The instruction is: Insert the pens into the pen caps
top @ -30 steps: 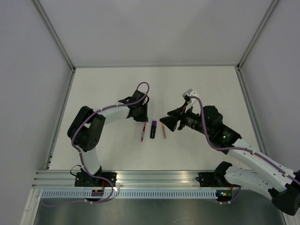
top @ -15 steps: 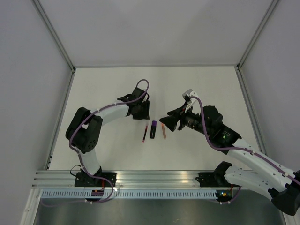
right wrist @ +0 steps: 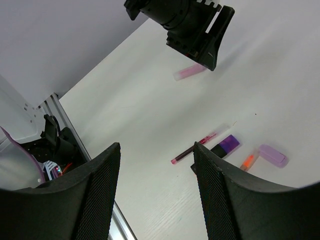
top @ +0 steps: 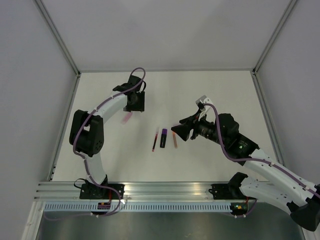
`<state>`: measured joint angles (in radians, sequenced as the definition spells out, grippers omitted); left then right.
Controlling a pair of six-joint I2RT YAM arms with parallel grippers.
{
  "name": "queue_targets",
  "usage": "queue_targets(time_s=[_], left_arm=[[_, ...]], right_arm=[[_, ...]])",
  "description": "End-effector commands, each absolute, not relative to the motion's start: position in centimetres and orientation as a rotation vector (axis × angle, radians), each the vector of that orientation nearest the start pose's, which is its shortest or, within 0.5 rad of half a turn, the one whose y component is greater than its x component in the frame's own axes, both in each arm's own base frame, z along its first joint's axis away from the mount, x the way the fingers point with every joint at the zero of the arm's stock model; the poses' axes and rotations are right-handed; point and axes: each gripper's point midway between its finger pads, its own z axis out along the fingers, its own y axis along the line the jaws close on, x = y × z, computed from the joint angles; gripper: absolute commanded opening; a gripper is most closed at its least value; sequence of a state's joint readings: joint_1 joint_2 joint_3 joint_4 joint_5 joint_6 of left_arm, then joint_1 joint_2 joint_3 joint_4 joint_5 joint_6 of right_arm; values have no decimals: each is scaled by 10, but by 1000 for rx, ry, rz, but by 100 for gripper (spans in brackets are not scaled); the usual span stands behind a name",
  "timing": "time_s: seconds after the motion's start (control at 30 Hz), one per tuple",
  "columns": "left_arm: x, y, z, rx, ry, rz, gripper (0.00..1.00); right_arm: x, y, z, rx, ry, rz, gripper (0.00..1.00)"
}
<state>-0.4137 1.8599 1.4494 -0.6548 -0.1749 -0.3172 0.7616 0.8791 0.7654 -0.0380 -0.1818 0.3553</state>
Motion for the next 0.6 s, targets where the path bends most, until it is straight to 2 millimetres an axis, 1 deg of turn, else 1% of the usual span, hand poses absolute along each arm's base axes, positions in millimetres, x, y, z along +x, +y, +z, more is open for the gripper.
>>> queue_targets(time_s=[0.0, 0.07, 0.17, 0.23, 0.27, 0.33, 0.37, 0.47, 0.57], left_arm=[[401, -116, 69, 92, 2711, 159, 65], [403, -106, 66, 97, 2710, 209, 65], [402, -100, 57, 120, 2717, 252, 65], [401, -97, 49, 121, 2731, 267, 65], [401, -93, 42, 116, 2747, 288, 65], [400, -86, 35, 103, 2758, 329, 65], [401, -82, 30, 95, 2767, 339, 65], [405, -76, 25, 88, 2766, 340, 65], [404, -69, 17, 108, 2795, 334, 65]], right_arm=[[210, 265, 287, -500, 1710, 982, 66], [210, 264, 287, -500, 1714, 982, 65], [209, 265, 288, -503, 1714, 988, 65], [207, 265, 289, -508, 1708, 994, 65], [207, 264, 290, -506, 1704, 997, 65], [206, 264, 290, -507, 1702, 994, 65], [207, 264, 289, -507, 1705, 993, 66], [207, 264, 288, -506, 1709, 993, 66], [207, 265, 287, -507, 1713, 992, 65]])
